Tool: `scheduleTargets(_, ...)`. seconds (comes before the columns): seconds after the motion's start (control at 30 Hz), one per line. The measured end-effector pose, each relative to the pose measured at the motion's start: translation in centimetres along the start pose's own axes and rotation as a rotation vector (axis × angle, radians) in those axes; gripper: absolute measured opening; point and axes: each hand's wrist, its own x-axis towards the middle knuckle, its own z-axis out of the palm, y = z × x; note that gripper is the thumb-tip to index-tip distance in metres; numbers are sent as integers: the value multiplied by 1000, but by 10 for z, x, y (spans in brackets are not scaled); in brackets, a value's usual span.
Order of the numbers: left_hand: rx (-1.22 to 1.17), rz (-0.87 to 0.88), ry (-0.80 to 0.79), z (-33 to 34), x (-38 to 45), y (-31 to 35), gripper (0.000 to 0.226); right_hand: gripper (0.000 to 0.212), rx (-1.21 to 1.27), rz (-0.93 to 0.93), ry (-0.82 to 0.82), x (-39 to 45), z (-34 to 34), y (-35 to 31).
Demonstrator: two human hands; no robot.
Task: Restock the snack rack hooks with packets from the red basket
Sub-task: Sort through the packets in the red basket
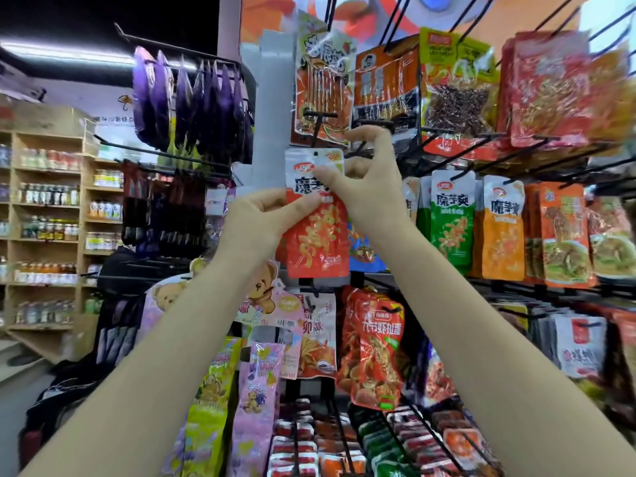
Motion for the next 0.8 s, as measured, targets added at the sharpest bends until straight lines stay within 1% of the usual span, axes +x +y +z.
scheduleTargets(0.03,-3,-11,-10,-2,0,-2,10,44,10,-26,31,3,-2,4)
scheduleTargets(0.1,-7,-22,-2,-6,-1,-8,10,33,-2,-57,42,9,-2,9)
scheduleTargets(0.2,-19,-17,58,-7,3,-12,10,17,-41,-63,42,16,6,14)
scheduleTargets(0.33,-29,-10,86,-4,7,-11,10,18,-66,-61,58,21,9,19)
scheduleTargets(0.63,-21,3,96,-10,5,-21,12,19,-113,-45,-38,21,9,12)
scheduleTargets(0.73,-11,3,87,-12,3,-21,14,17,-99,-53,-21,20,8,14)
scheduleTargets(0.8,-5,1,79,-11,4,-19,13,14,-82,-46,25,21,7,16)
